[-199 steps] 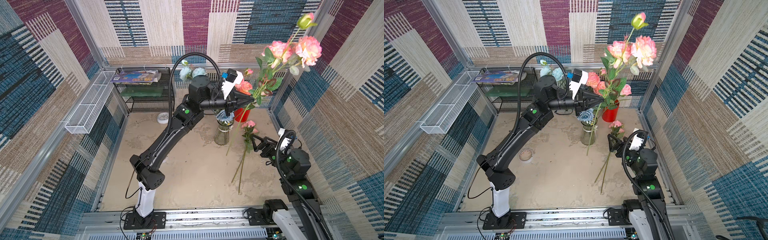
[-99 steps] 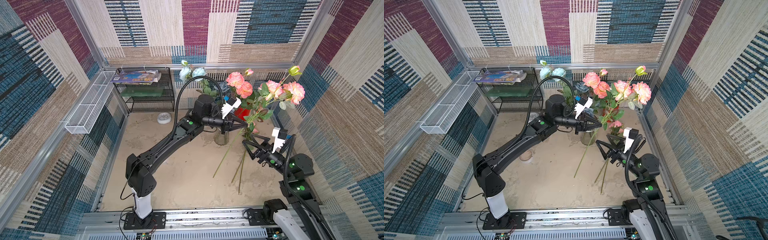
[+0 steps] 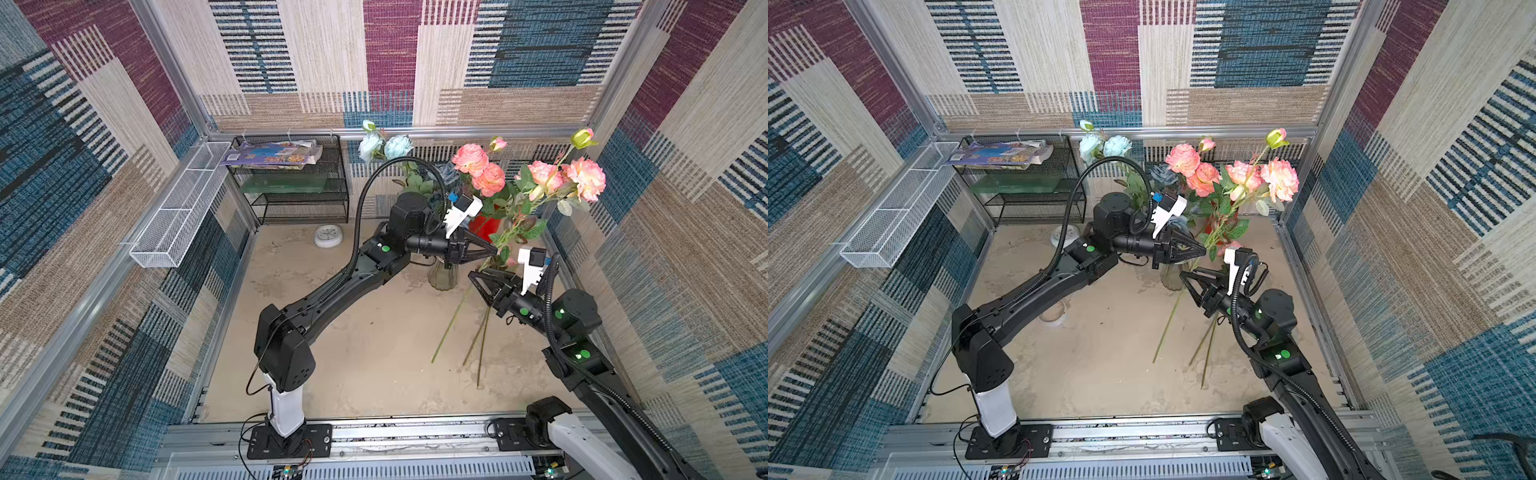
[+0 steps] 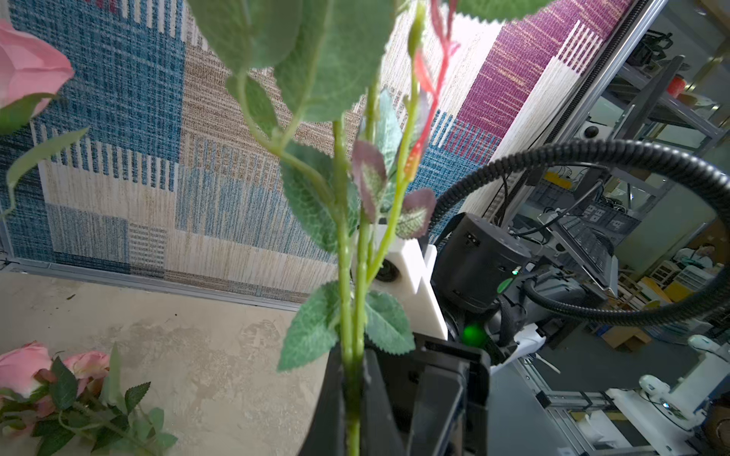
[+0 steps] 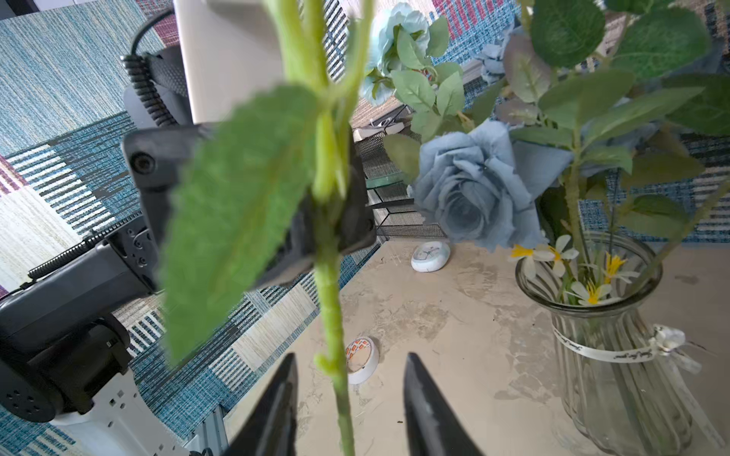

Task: Pick out pink flowers from the vase
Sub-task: Place the flower at the center of the board.

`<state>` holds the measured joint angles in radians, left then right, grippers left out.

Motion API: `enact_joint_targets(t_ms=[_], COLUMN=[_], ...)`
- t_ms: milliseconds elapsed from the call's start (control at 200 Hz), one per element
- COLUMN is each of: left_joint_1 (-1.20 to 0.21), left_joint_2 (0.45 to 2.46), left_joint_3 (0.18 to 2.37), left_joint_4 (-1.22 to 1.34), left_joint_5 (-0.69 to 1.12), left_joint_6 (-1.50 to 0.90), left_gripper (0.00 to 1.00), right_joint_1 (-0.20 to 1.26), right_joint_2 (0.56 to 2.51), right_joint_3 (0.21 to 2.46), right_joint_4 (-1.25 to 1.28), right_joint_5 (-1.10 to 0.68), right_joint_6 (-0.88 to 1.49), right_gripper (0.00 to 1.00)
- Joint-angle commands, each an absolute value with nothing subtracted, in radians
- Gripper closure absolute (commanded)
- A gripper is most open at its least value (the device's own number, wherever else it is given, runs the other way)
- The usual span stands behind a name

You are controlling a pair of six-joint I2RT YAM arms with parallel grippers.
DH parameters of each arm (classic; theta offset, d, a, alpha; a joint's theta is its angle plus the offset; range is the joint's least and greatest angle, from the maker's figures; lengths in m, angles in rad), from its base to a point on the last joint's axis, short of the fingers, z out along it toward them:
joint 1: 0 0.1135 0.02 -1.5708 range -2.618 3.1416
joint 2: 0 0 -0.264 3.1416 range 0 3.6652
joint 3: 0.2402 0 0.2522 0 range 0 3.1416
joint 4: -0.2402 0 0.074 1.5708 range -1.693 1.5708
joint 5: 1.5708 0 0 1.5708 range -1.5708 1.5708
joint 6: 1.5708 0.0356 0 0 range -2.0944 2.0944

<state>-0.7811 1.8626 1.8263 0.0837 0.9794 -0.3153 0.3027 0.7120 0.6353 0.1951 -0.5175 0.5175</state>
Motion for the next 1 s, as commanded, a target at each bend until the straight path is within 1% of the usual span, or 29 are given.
enact_joint_targets(t_ms=[0,120,396,441,466,486,736,811,907,997], left_joint_1=[-0.781,-0.781,-0.775,-0.772,-0.77,-0.768,-0.755,-0.753,-0.75,-0.75], left_joint_2=[1.838,1.819,1.798,1.797,1.798,1.798,1.803,1.798,1.774,1.738], left_joint_3=[1.813,1.799,1.78,1.782,1.781,1.781,1.775,1.789,1.789,1.754], left_joint_4=[0.122,0.095,0.074,0.067,0.065,0.064,0.075,0.026,-0.032,-0.034], left_joint_5=[0.989,0.962,0.882,0.865,0.859,0.854,0.836,0.815,0.797,0.783], left_joint_6=[-0.325,-0.289,-0.267,-0.27,-0.271,-0.274,-0.307,-0.29,-0.252,-0.231], left_gripper=[1.0,1.0,1.0,0.88,0.78,0.75,0.75,0.7,0.62,0.59], right_joint_1=[0.315,0.327,0.331,0.33,0.329,0.33,0.328,0.326,0.314,0.269], right_joint_2=[0.728,0.723,0.695,0.692,0.69,0.689,0.678,0.666,0.649,0.647], right_joint_3=[0.659,0.669,0.666,0.67,0.671,0.672,0.663,0.66,0.667,0.664], right_joint_4=[0.244,0.223,0.14,0.12,0.11,0.103,0.045,0.006,-0.085,-0.159], right_joint_5=[-0.492,-0.477,-0.437,-0.425,-0.42,-0.415,-0.375,-0.328,-0.212,-0.173], right_joint_6=[0.497,0.485,0.454,0.446,0.442,0.438,0.427,0.425,0.417,0.411], right_gripper=[0.82,1.0,1.0,1.0,1.0,1.0,1.0,1.0,1.0,1.0])
